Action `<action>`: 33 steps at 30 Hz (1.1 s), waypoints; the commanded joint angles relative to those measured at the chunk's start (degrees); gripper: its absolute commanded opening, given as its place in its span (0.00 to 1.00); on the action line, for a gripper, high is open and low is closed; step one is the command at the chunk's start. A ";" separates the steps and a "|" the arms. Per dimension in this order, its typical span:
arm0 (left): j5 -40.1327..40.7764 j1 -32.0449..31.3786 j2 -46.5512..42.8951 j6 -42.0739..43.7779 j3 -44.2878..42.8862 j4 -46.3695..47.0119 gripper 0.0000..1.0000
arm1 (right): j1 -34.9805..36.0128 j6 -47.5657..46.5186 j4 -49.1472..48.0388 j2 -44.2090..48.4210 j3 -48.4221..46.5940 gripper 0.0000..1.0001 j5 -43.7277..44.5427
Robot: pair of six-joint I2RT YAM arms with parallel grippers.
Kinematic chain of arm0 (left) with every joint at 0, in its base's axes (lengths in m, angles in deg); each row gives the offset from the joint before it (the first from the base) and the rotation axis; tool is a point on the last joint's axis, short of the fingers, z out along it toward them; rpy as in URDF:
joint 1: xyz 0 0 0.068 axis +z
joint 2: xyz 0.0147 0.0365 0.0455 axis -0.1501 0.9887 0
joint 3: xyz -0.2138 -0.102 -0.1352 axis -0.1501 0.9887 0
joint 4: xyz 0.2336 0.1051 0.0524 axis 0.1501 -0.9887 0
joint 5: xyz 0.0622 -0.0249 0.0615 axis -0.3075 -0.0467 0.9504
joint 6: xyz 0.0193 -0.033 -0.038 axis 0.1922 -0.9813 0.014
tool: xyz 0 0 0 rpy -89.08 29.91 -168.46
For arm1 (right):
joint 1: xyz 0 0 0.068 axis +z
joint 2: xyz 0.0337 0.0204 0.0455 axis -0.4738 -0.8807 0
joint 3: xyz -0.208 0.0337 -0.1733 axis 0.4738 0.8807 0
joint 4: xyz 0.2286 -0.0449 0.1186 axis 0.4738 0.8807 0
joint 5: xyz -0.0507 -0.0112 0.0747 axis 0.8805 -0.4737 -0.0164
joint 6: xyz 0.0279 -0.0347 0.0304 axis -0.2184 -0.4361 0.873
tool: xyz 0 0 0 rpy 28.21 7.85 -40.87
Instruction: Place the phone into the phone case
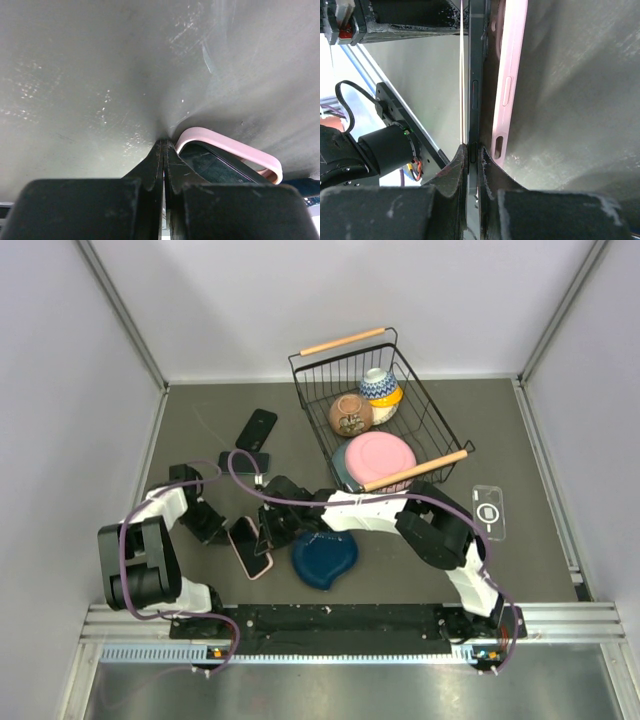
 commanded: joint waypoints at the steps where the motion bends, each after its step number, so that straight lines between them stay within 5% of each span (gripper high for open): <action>1: 4.40 0.16 1.50 0.22 -1.46 3.62 0.00 | 1.32 -2.34 -0.60 -5.26 -1.31 0.00 0.95; 14: 10.04 0.34 -5.69 1.45 -5.68 -2.71 0.00 | 0.00 -0.85 0.81 -3.95 -1.58 0.01 3.14; 21: 0.98 0.34 -11.06 2.60 -3.75 -0.17 0.00 | -2.28 -2.78 1.51 -1.40 -2.55 0.21 3.67; 33: -1.22 0.34 -8.78 2.68 -1.73 0.45 0.00 | -3.51 -8.58 6.52 0.54 -8.08 0.55 6.40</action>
